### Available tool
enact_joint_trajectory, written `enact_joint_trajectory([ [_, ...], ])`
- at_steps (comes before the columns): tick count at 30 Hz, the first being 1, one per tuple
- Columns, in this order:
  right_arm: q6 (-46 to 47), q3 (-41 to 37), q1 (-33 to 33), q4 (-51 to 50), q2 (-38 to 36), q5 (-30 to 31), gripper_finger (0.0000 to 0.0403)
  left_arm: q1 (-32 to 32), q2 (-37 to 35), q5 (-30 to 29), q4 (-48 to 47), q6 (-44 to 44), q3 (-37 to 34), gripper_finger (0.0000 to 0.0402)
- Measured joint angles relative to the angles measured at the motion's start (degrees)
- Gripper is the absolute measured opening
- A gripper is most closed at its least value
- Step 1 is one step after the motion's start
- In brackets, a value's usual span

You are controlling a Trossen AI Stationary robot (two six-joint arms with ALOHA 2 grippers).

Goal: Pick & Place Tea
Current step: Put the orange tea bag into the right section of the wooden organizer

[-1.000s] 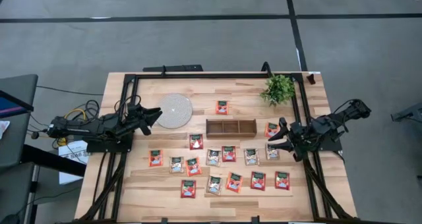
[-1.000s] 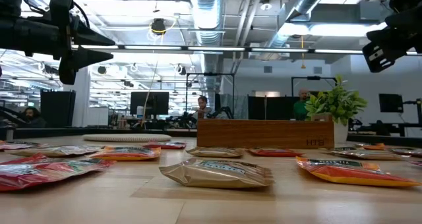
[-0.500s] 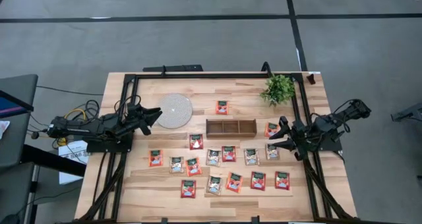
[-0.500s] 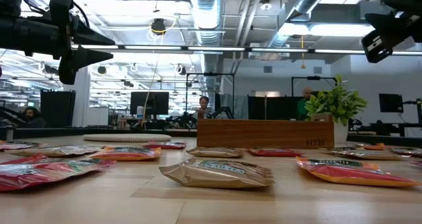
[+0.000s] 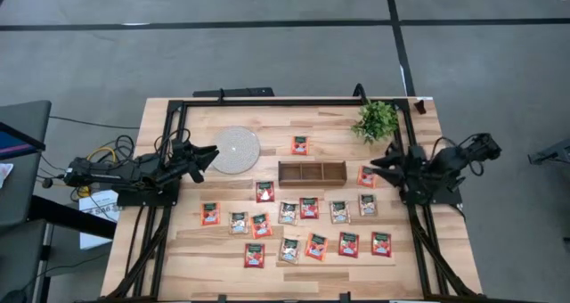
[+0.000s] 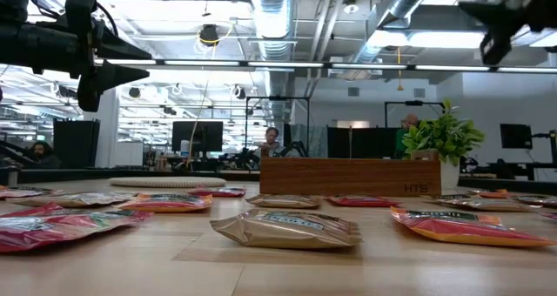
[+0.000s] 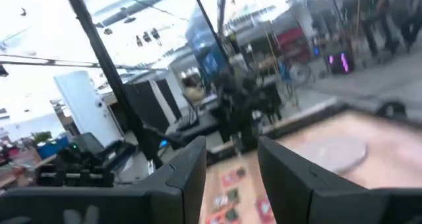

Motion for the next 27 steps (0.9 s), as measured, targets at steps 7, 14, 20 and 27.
enact_joint_trajectory([
  [7, -5.42, 16.48, 0.02, -28.67, 6.54, 3.22, 0.0110, 0.00, -0.01, 0.00, 0.02, -0.01, 0.00, 0.0151],
  [14, 9.90, 26.62, 0.00, -48.18, 19.10, 5.68, 0.0071, -0.01, 0.00, 0.01, 0.02, -0.07, 0.00, 0.0151],
  [20, 31.92, 30.21, 0.00, -68.17, 28.69, -1.69, 0.0036, 0.00, 0.00, 0.00, 0.04, -0.13, 0.00, 0.0151],
  [27, 47.18, 30.49, 0.00, -79.01, 38.65, -7.70, 0.0006, -0.01, 0.00, 0.00, 0.05, -0.15, 0.00, 0.0151],
])
